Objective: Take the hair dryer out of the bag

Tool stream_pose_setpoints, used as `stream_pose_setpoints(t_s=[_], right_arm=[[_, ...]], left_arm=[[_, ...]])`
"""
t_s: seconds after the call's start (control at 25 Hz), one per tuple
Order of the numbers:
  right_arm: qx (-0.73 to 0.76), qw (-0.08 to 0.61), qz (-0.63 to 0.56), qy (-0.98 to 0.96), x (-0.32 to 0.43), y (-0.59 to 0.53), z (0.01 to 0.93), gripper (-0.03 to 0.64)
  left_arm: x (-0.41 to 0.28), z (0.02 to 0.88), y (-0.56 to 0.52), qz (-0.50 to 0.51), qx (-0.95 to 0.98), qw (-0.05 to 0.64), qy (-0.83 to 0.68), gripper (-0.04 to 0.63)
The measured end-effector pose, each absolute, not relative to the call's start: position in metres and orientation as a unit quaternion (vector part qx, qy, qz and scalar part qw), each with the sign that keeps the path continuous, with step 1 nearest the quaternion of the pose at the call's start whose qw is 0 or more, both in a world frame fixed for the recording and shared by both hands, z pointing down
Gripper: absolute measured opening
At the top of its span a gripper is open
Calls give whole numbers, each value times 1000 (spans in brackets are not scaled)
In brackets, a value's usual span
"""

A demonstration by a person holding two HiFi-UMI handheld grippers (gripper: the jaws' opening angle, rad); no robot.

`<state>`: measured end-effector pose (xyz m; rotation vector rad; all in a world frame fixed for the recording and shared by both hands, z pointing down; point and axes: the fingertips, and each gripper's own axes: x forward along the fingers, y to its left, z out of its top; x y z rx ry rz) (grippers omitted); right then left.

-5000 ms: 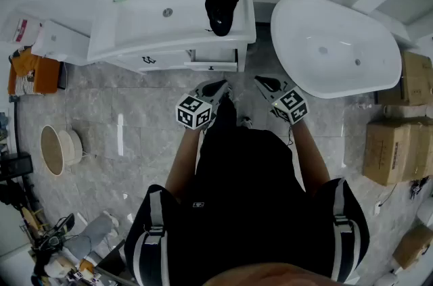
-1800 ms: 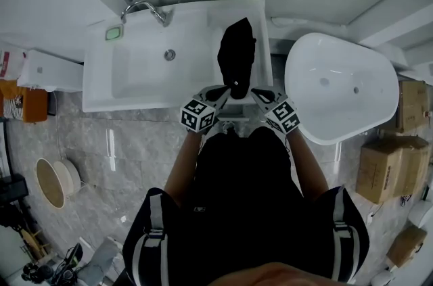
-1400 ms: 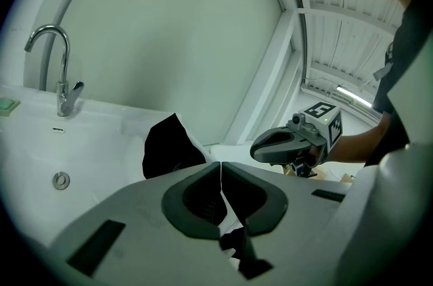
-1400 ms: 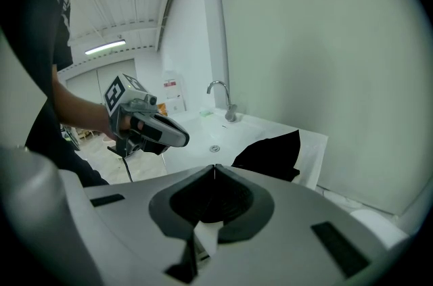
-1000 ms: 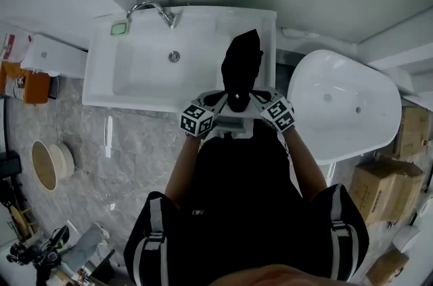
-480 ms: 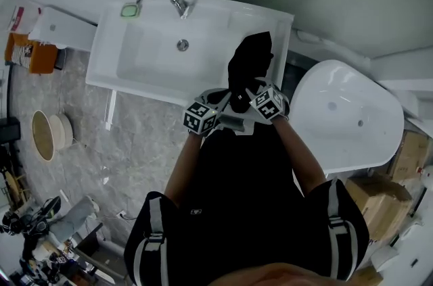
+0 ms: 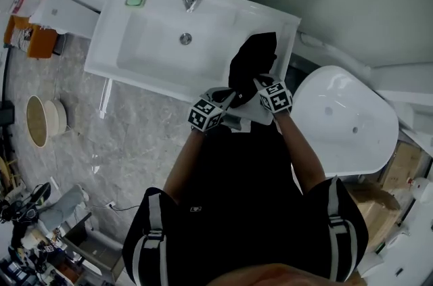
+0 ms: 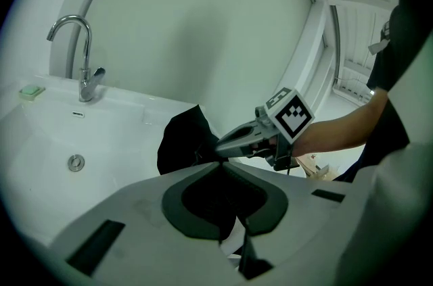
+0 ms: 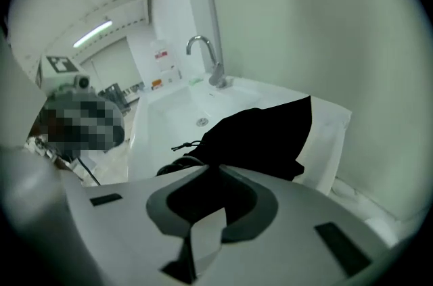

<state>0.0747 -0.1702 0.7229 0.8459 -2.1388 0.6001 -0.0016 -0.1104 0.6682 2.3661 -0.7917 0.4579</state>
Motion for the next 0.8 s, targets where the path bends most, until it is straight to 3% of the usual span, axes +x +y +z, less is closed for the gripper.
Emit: stream_pose_setpoints(t_s=[0.16, 0.8], right_arm=[[346, 326, 261, -840, 82, -174, 699, 91], [335, 284, 269, -857, 74, -168, 669, 91]], left_arm=[[6, 675, -119, 189, 892, 285, -296, 17], [66, 729, -147, 302, 897, 220, -236, 19]])
